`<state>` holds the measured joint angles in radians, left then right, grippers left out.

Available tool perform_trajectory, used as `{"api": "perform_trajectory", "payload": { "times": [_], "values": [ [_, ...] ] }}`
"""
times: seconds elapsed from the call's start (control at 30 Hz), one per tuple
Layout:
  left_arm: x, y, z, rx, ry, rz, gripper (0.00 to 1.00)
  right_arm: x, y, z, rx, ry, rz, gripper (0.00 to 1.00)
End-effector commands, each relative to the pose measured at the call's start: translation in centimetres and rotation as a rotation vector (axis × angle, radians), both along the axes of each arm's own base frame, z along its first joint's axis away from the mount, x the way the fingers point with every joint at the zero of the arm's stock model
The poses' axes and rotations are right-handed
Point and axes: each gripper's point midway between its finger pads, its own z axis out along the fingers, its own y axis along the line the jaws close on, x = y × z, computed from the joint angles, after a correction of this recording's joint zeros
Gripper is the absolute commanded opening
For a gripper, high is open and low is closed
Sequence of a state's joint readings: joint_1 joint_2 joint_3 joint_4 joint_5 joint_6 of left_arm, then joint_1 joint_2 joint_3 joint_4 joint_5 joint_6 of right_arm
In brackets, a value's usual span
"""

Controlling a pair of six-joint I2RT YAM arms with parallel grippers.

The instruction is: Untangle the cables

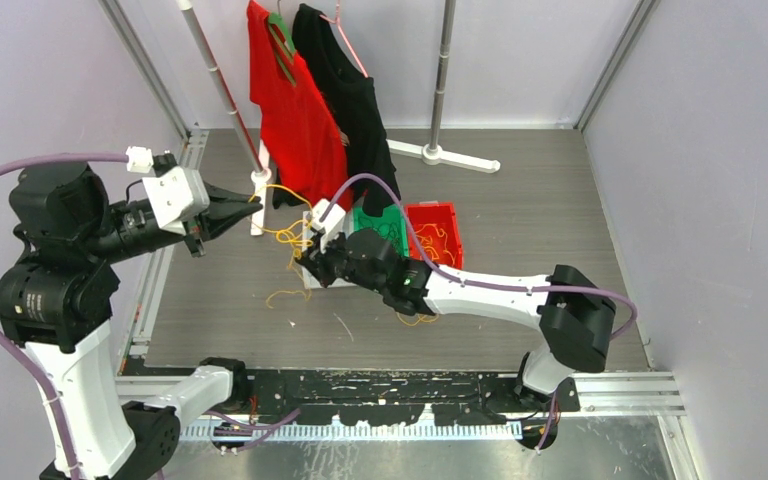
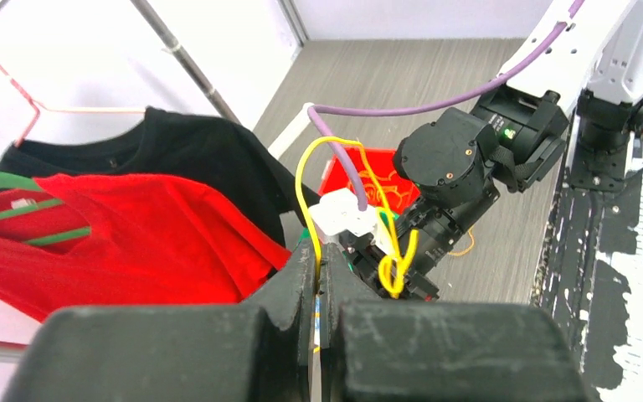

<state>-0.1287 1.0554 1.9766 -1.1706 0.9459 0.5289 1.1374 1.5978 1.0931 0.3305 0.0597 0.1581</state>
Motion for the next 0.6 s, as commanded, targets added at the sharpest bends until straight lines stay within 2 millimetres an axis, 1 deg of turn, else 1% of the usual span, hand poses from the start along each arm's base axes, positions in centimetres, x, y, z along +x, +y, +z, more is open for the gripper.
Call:
{"api": "perform_trajectory", "payload": {
  "times": [0.0, 0.1, 0.17, 0.23, 0.27, 0.3, 0.33, 0.37, 0.4, 0.47, 0.5, 0.53, 0.57],
  "values": [
    [-0.5, -0.6, 3.3, -0.099, -0.056, -0.016, 0.0, 1.2, -1.6, 9.5, 0.22, -0.125, -0.062, 0.01],
    [0.2, -1.1, 4.4, -0.175, -0.024, -0.022, 0.0, 1.8, -3.9, 11.4, 0.282, -0.108, -0.076, 0.01],
    [0.8, -1.6, 5.1, -0.22, -0.002, -0.042, 0.0, 2.4, -5.8, 12.5, 0.323, -0.093, -0.097, 0.01],
    [1.4, -2.0, 6.0, -0.262, 0.016, -0.067, 0.0, 2.6, -7.5, 13.2, 0.34, -0.092, -0.097, 0.01],
    [1.8, -2.2, 6.6, -0.285, 0.025, -0.077, 0.0, 2.6, -8.2, 13.1, 0.331, -0.093, -0.097, 0.01],
    [2.4, -2.5, 7.3, -0.306, 0.027, -0.086, 0.0, 2.7, -8.8, 13.0, 0.315, -0.093, -0.108, 0.03],
    [2.9, -2.6, 7.9, -0.326, 0.024, -0.094, 0.0, 2.8, -9.7, 12.7, 0.302, -0.087, -0.128, 0.15],
    [3.5, -2.8, 8.7, -0.349, 0.014, -0.1, 0.0, 3.1, -10.5, 12.4, 0.291, -0.078, -0.153, 0.33],
    [3.9, -3.1, 9.5, -0.375, 0.013, -0.111, 0.0, 3.4, -11.5, 12.3, 0.289, -0.073, -0.19, 0.43],
    [5.0, -3.9, 10.9, -0.411, -0.021, -0.129, 0.0, 4.3, -13.9, 11.5, 0.286, -0.051, -0.276, 0.51],
    [5.1, -4.6, 11.8, -0.424, -0.037, -0.142, 0.0, 4.6, -15.3, 11.9, 0.307, -0.047, -0.316, 0.56],
    [5.6, -5.3, 12.3, -0.433, -0.046, -0.147, 0.0, 4.9, -16.3, 11.8, 0.319, -0.035, -0.336, 0.59],
    [6.5, -6.3, 12.4, -0.435, -0.041, -0.154, 0.0, 4.7, -17.0, 11.8, 0.326, -0.029, -0.326, 0.62]
  ]
}}
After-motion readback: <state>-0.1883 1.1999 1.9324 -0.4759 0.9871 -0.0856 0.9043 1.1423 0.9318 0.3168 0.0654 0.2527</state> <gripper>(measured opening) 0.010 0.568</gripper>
